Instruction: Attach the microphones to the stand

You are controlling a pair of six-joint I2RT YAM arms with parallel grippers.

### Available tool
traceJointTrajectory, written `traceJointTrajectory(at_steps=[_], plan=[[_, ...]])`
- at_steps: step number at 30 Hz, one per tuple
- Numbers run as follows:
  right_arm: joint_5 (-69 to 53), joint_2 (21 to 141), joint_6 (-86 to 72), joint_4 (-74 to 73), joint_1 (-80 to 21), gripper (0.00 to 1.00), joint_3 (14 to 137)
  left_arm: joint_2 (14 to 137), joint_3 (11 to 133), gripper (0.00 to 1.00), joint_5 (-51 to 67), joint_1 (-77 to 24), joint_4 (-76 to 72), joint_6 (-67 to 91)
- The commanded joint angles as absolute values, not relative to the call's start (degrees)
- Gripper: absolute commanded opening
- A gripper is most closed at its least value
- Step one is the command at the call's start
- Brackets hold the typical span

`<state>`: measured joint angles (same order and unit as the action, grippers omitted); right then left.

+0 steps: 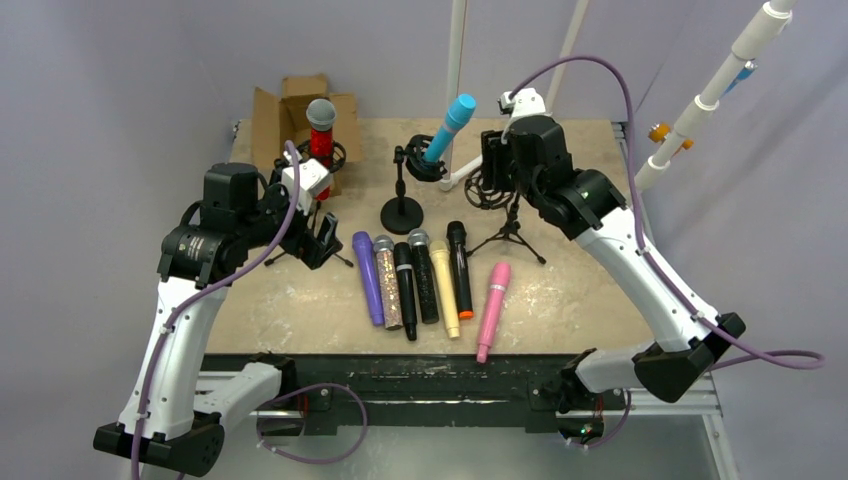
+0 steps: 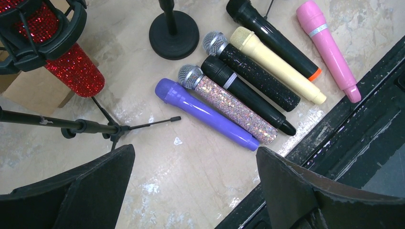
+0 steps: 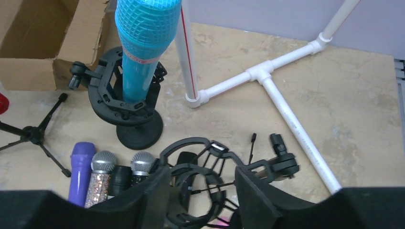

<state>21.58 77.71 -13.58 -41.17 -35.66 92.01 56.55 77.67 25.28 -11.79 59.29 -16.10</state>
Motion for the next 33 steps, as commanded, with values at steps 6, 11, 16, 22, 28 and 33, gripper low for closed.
traceJointTrajectory(at_steps=[6, 11, 16, 22, 28, 33], plan=[[25.6, 74.9, -12.5, -39.1, -35.8, 0.7, 95.0, 55.6, 78.5, 1.0, 25.2, -12.1, 59.7, -16.4], [37.0, 69.3, -26.5, -42.5, -35.8, 0.67, 95.8, 55.4, 78.4, 1.0, 24.8, -12.1, 59.9, -16.5], [42.4, 64.1, -38.3, -49.0, -35.8, 0.6, 87.5, 55.4, 77.9, 1.0, 24.8, -12.2, 59.7, -16.4], [40.0, 58.5, -44.7, -45.6, -35.8, 0.56, 70.5, 55.9, 78.4, 1.0, 25.2, -12.1, 59.9, -16.5], [33.3, 53.2, -42.6, -24.5, -35.8, 0.55, 51.2, 55.8, 78.6, 1.0, 25.1, -12.1, 60.4, -16.9], [36.6, 54.7, -35.4, -8.3, -35.8, 0.55, 43.5, 55.7, 78.6, 1.0, 24.7, -12.1, 61.1, -17.5]])
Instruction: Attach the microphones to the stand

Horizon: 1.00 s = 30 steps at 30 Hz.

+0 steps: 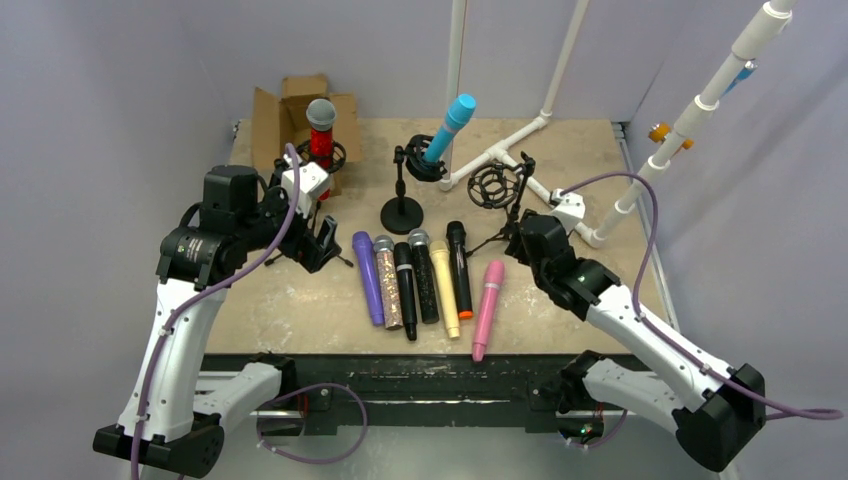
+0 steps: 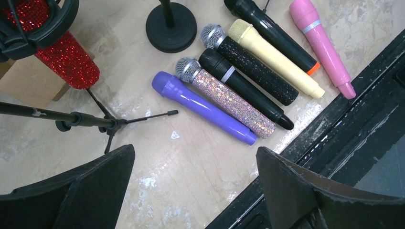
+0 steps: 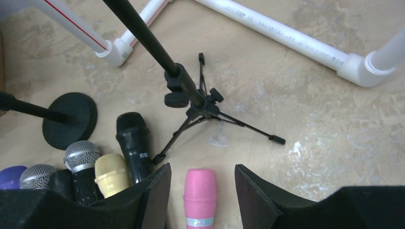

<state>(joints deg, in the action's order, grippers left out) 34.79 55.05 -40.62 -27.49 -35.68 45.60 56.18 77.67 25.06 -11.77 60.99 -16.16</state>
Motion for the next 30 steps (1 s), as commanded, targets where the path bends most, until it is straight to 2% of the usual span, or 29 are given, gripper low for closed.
traceJointTrajectory(at_steps=[1, 8, 16, 19, 23, 30], plan=[[37.6, 55.8, -34.5, -6.3, -35.7, 0.54, 43.3, 55.6, 78.7, 1.0, 24.5, -12.1, 61.2, -17.7], [40.7, 66.4, -24.8, 12.9, -34.8, 0.5, 42.3, 56.0, 78.8, 1.0, 24.4, -12.1, 61.7, -17.8], [46.2, 75.7, -26.5, 14.9, -33.9, 0.44, 43.3, 56.3, 79.0, 1.0, 23.8, -12.1, 62.3, -19.1], [46.7, 76.4, -26.4, 17.6, -33.6, 0.37, 41.6, 56.6, 78.7, 1.0, 23.9, -12.1, 62.2, -19.1], [40.8, 76.2, -20.8, 28.4, -32.2, 0.3, 37.8, 57.2, 78.7, 1.0, 24.1, -12.1, 62.4, -19.1], [19.0, 81.3, -11.6, 38.7, -24.8, 0.13, 40.8, 57.7, 79.2, 1.0, 23.6, -12.1, 62.5, -19.4]])
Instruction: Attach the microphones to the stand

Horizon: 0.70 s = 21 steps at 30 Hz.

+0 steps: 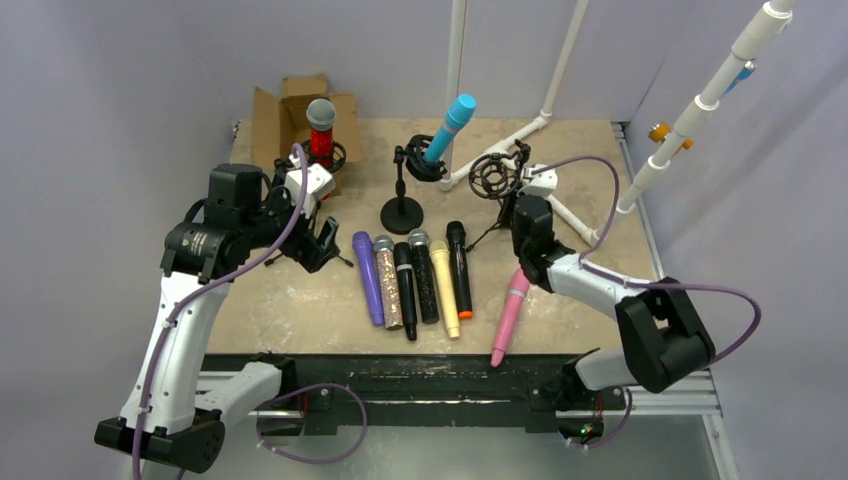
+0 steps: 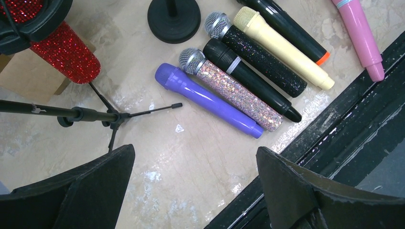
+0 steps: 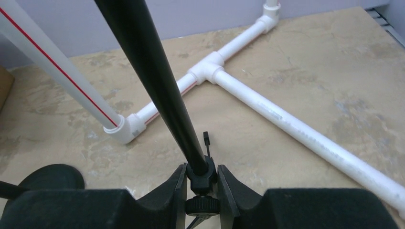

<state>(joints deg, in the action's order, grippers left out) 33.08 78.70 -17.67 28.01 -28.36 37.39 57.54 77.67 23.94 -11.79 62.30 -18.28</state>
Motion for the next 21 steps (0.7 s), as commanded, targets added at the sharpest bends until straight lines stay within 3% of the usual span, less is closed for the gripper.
traceJointTrajectory(at_steps=[1, 7, 10, 14, 17, 21], plan=[[16.7, 82.3, -10.6, 39.2, -24.2, 0.12, 41.7, 57.8, 79.2, 1.0, 23.4, -12.1, 62.5, -19.5], [0.9, 89.8, -3.7, 40.6, -21.2, 0.1, 48.6, 58.4, 79.0, 1.0, 22.7, -12.1, 62.4, -20.0], [-2.0, 93.3, -2.4, 35.0, -20.3, 0.14, 54.0, 58.4, 78.9, 1.0, 22.2, -12.1, 62.6, -20.4], [1.4, 91.6, -3.2, 28.1, -20.3, 0.39, 56.3, 58.0, 78.3, 1.0, 21.8, -12.1, 62.7, -21.1], [7.5, 86.8, -6.1, 21.9, -20.3, 0.51, 56.1, 57.6, 77.7, 1.0, 21.9, -12.1, 62.7, -21.3], [12.4, 79.5, -14.2, 6.9, -20.2, 0.9, 57.9, 57.1, 77.6, 1.0, 22.3, -12.1, 62.7, -21.1]])
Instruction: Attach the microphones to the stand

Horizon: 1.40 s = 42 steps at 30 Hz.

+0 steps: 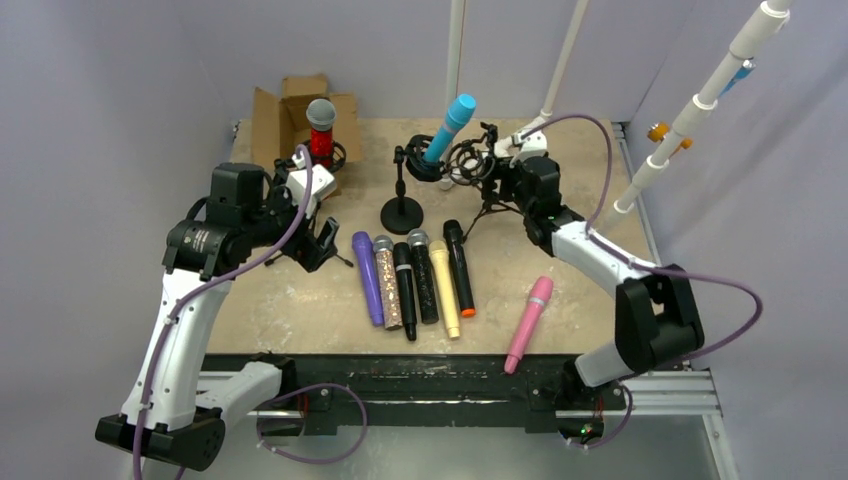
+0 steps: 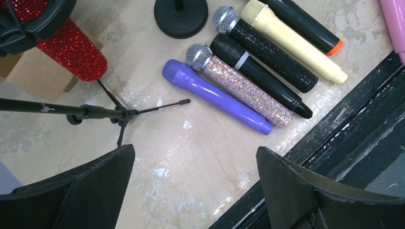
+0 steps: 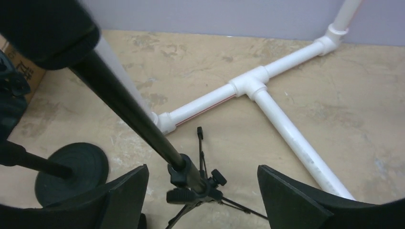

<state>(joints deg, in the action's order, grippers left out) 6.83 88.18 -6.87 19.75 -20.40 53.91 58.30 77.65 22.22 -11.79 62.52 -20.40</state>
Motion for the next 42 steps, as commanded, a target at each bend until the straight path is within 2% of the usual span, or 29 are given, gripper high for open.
traceJointTrajectory(at_steps=[1, 5, 9, 11, 14, 20, 23, 27, 31, 35, 39, 42], plan=[[12.0, 78.6, -16.7, 3.9, -20.2, 0.98, 59.2, 57.0, 77.6, 1.0, 22.4, -12.1, 62.7, -21.1], [15.4, 77.3, -26.5, -15.7, -20.2, 0.99, 64.7, 56.4, 77.6, 1.0, 22.7, -12.1, 62.6, -21.0], [13.6, 76.3, -31.9, -27.3, -20.2, 0.99, 67.4, 55.9, 77.5, 1.0, 22.9, -12.1, 62.6, -20.6], [14.1, 74.6, -34.2, -31.3, -20.2, 0.99, 66.8, 55.6, 77.4, 1.0, 22.9, -12.1, 62.6, -20.4], [18.6, 71.7, -40.6, -40.8, -20.5, 0.91, 65.8, 55.2, 77.2, 1.0, 22.9, -12.1, 62.6, -20.2], [18.8, 64.0, -49.1, -52.3, -20.4, 0.95, 58.5, 54.4, 77.0, 1.0, 22.5, -12.1, 62.0, -20.4], [18.6, 62.5, -49.5, -53.2, -20.4, 0.94, 56.0, 54.4, 76.5, 1.0, 23.0, -12.1, 61.3, -19.8], [18.7, 65.3, -45.7, -50.2, -20.7, 0.88, 55.2, 55.2, 75.3, 1.0, 25.1, -12.1, 60.6, -19.3], [20.0, 67.3, -46.4, -47.7, -27.7, 0.88, 53.8, 56.0, 74.8, 1.0, 25.9, -12.2, 61.7, -19.6], [20.9, 69.3, -49.8, -47.2, -33.3, 0.87, 52.5, 55.6, 72.8, 1.0, 25.8, -12.1, 60.9, -19.5], [21.2, 68.3, -57.6, -51.4, -34.7, 0.77, 50.5, 56.3, 72.2, 1.0, 25.8, -12.1, 61.0, -19.3], [16.4, 69.0, -64.2, -57.1, -34.8, 0.82, 48.8, 56.1, 71.7, 1.0, 25.4, -12.1, 60.8, -19.7]])
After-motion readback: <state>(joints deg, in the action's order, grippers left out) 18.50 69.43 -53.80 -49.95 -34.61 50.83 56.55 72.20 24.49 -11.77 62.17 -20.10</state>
